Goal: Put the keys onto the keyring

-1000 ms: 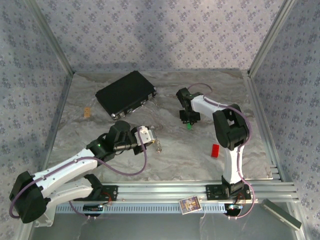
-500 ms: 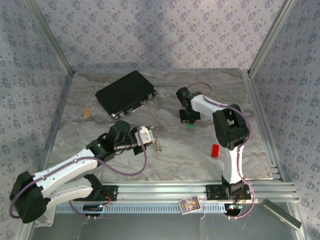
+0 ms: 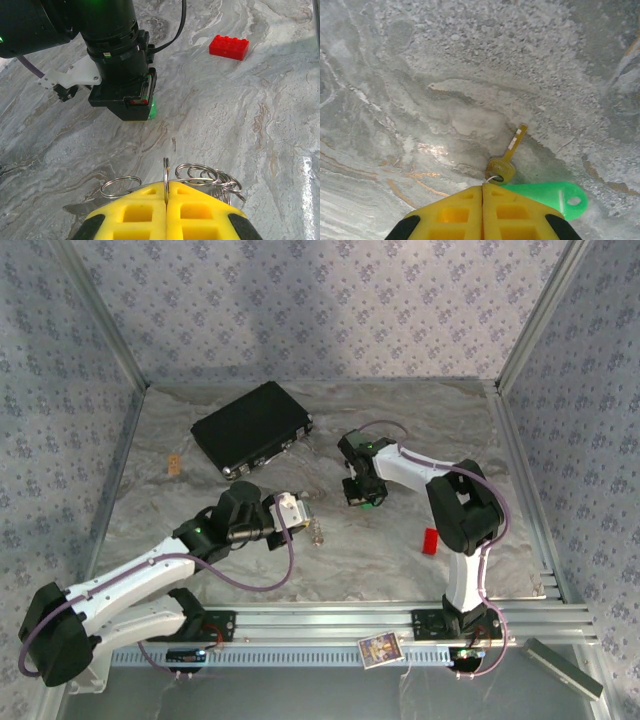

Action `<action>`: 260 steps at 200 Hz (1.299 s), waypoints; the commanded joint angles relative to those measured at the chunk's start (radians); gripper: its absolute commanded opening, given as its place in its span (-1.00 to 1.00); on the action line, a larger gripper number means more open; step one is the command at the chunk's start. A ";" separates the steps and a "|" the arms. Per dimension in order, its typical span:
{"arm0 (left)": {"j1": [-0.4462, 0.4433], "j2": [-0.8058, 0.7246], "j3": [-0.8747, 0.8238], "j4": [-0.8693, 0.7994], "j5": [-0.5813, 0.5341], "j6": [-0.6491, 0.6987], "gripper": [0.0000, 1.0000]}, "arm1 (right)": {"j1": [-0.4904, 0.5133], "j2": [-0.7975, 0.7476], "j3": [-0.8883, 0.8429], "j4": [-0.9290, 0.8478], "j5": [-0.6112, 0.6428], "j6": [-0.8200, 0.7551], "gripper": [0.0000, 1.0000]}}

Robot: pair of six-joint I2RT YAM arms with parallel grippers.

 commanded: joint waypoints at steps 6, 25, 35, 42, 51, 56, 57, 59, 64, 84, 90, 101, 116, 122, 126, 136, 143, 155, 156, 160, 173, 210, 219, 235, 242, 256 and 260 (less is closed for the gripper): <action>-0.006 0.002 0.041 0.005 0.032 0.008 -1.00 | -0.007 -0.015 0.012 -0.048 0.006 -0.015 -0.83; -0.007 0.001 0.041 0.003 0.030 0.010 -1.00 | -0.001 -0.018 0.023 -0.052 -0.002 -0.020 -0.83; -0.007 0.002 0.041 0.004 0.030 0.010 -1.00 | 0.002 -0.021 0.027 -0.058 0.010 -0.020 -0.83; -0.007 0.003 0.039 0.006 0.029 0.010 -1.00 | 0.003 -0.023 0.029 -0.062 0.022 -0.020 -0.82; -0.007 0.004 0.040 0.007 0.030 0.010 -1.00 | 0.005 -0.025 0.034 -0.072 0.033 -0.020 -0.77; -0.007 0.005 0.041 0.006 0.030 0.010 -1.00 | 0.007 -0.024 0.037 -0.078 0.040 -0.022 -0.72; -0.007 0.006 0.041 0.006 0.030 0.011 -1.00 | 0.007 -0.023 0.037 -0.080 0.042 -0.022 -0.70; -0.007 0.005 0.041 0.006 0.030 0.010 -1.00 | 0.009 -0.023 0.039 -0.082 0.045 -0.023 -0.67; -0.006 0.006 0.041 0.006 0.029 0.010 -1.00 | 0.014 -0.022 0.042 -0.088 0.053 -0.024 -0.58; -0.007 0.005 0.041 0.006 0.030 0.011 -1.00 | 0.033 -0.016 0.051 -0.106 0.088 -0.029 -0.39; -0.007 0.005 0.041 0.006 0.030 0.010 -1.00 | 0.037 -0.012 0.053 -0.112 0.097 -0.029 -0.38; -0.007 0.006 0.041 0.006 0.031 0.010 -1.00 | 0.044 -0.002 0.059 -0.119 0.110 -0.030 -0.36; -0.006 0.005 0.041 0.006 0.031 0.010 -1.00 | 0.047 0.014 0.071 -0.128 0.122 -0.032 -0.36; -0.007 0.005 0.041 0.005 0.031 0.010 -1.00 | 0.049 0.020 0.074 -0.130 0.122 -0.032 -0.36; -0.007 0.005 0.042 0.005 0.032 0.010 -1.00 | 0.050 0.024 0.077 -0.129 0.123 -0.032 -0.36; -0.007 0.004 0.041 0.003 0.031 0.010 -1.00 | 0.052 0.031 0.085 -0.130 0.124 -0.034 -0.37; -0.007 0.003 0.041 0.003 0.030 0.011 -1.00 | 0.051 0.036 0.091 -0.132 0.127 -0.036 -0.38; -0.007 0.003 0.041 0.002 0.030 0.012 -1.00 | 0.053 0.044 0.100 -0.140 0.134 -0.036 -0.41; -0.007 0.003 0.041 0.002 0.029 0.012 -1.00 | 0.053 0.044 0.100 -0.141 0.134 -0.036 -0.41; -0.007 0.003 0.041 0.002 0.029 0.011 -1.00 | 0.054 0.047 0.103 -0.143 0.136 -0.036 -0.42; -0.007 0.003 0.041 0.003 0.031 0.012 -1.00 | 0.054 0.055 0.111 -0.152 0.136 -0.039 -0.44; -0.006 0.004 0.041 0.003 0.032 0.012 -1.00 | 0.058 0.067 0.125 -0.156 0.117 -0.052 -0.39; -0.006 0.004 0.041 0.003 0.031 0.012 -1.00 | 0.059 0.072 0.128 -0.158 0.116 -0.053 -0.38; -0.006 0.004 0.041 0.003 0.030 0.012 -1.00 | 0.059 0.080 0.131 -0.163 0.116 -0.050 -0.38; -0.007 0.003 0.041 0.003 0.031 0.012 -1.00 | 0.060 0.082 0.132 -0.164 0.116 -0.048 -0.38; -0.008 0.002 0.041 0.002 0.031 0.012 -1.00 | 0.057 0.090 0.136 -0.171 0.121 -0.047 -0.40; -0.007 0.002 0.041 0.002 0.031 0.012 -1.00 | 0.057 0.093 0.137 -0.174 0.122 -0.047 -0.40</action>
